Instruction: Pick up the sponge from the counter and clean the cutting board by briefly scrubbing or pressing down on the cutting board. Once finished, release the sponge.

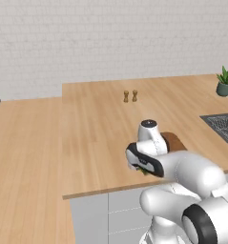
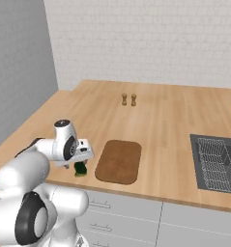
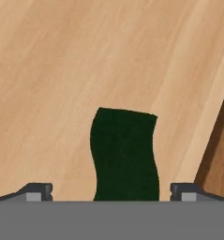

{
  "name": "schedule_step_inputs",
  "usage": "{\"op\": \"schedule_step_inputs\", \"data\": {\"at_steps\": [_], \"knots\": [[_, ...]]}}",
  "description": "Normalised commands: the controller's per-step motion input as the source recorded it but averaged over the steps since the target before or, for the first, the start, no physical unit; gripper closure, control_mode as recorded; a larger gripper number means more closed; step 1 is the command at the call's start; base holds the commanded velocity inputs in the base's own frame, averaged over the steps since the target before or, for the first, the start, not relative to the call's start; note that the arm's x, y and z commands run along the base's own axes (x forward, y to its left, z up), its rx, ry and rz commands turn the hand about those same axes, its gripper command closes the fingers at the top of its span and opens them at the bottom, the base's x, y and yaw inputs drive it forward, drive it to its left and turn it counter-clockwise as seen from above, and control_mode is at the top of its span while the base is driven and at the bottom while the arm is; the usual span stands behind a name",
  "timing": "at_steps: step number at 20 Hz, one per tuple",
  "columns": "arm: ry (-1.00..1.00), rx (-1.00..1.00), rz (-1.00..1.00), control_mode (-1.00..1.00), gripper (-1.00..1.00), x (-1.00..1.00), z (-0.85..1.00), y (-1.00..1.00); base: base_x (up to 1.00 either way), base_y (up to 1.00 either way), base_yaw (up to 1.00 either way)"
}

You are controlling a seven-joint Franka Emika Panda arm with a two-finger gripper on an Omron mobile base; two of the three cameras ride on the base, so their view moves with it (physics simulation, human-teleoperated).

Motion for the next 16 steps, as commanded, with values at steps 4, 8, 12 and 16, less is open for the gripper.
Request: {"op": "schedule_step_inputs", "data": {"at_steps": [4,8,12,16], "knots": [[0.00,0.00,0.14,-1.00,-1.00,0.17,-0.21,-0.20,0.00,0.00,0.00],[0.00,0.00,0.04,-1.00,-1.00,0.04,-0.24,-0.04,0.00,0.00,0.00],[0.00,-0.01,0.00,-1.00,-1.00,0.06,-0.24,0.08,0.00,0.00,0.00],[0.00,0.00,-0.02,-1.00,-1.00,0.06,-0.02,0.10,0.00,0.00,0.00]]}}
